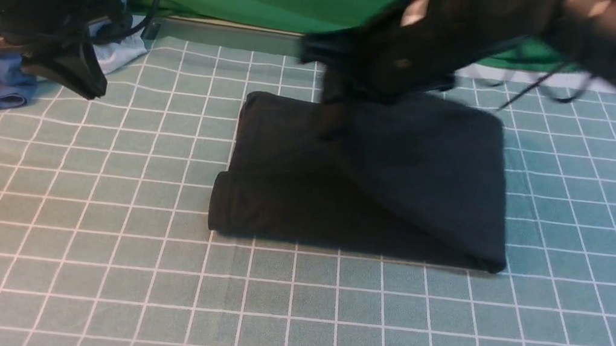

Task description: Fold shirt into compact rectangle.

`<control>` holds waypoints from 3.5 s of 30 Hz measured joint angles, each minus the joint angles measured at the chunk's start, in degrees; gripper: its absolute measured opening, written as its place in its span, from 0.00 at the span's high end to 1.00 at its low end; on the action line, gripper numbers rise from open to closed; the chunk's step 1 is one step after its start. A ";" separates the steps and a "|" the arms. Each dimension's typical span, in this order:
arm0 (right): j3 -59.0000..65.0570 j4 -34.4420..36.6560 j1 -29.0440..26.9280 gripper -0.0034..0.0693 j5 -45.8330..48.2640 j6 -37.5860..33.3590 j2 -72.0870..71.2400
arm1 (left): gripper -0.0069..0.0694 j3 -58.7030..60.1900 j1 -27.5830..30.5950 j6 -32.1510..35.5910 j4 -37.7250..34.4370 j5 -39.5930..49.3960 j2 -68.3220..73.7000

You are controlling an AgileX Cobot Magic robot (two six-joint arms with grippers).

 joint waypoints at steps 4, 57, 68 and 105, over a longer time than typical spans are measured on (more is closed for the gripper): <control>-1.34 0.64 2.94 0.83 -4.78 2.12 4.13 | 0.89 0.00 0.07 0.19 -0.14 0.00 0.00; 14.34 -3.45 -18.07 0.16 19.09 -14.51 0.06 | 0.89 11.41 -0.11 0.36 -9.87 -0.69 -0.58; 14.46 -3.08 -18.07 0.67 17.12 -16.00 6.48 | 0.89 11.41 -0.11 0.66 -9.87 -0.69 -0.58; 21.62 -12.89 -17.97 0.84 24.80 -16.96 -0.42 | 0.30 34.92 -24.75 -5.82 -13.47 -28.86 -4.47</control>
